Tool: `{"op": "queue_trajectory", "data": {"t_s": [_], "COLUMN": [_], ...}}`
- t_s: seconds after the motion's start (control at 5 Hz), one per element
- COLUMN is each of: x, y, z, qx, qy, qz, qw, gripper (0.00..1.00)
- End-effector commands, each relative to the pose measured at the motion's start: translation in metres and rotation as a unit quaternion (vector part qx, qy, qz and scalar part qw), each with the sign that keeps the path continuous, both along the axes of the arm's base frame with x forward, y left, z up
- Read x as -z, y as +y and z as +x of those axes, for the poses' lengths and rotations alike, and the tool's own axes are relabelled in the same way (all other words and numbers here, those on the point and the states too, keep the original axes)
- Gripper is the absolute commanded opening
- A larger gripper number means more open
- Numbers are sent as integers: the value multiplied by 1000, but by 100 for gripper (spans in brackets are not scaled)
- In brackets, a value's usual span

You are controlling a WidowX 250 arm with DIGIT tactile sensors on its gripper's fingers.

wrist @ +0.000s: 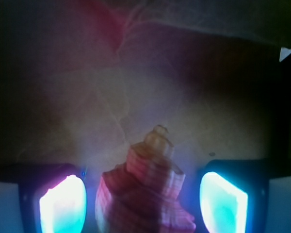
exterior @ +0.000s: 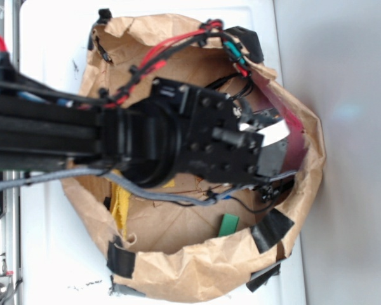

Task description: Grab the shell.

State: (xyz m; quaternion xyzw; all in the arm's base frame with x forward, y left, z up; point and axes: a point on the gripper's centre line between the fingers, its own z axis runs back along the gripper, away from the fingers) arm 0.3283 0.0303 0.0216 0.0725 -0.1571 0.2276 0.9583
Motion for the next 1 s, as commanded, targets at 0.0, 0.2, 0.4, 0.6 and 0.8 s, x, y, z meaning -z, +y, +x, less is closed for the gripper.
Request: {"op": "queue_trajectory", "data": {"t_s": [0.0, 0.2, 0.4, 0.6, 0.8], "x": [-10, -36, -78, -120, -133], "y": [11, 7, -1, -8, -13], "z": [-5, -8, -22, -41, -44], "qx": [-17, -13, 12, 22, 27], "qy": [-25, -26, -33, -36, -41], "qz": [4, -33, -91, -114, -117], "qw": [1000, 999, 995, 993, 992], "gripper": [0, 0, 0, 0, 0]}}
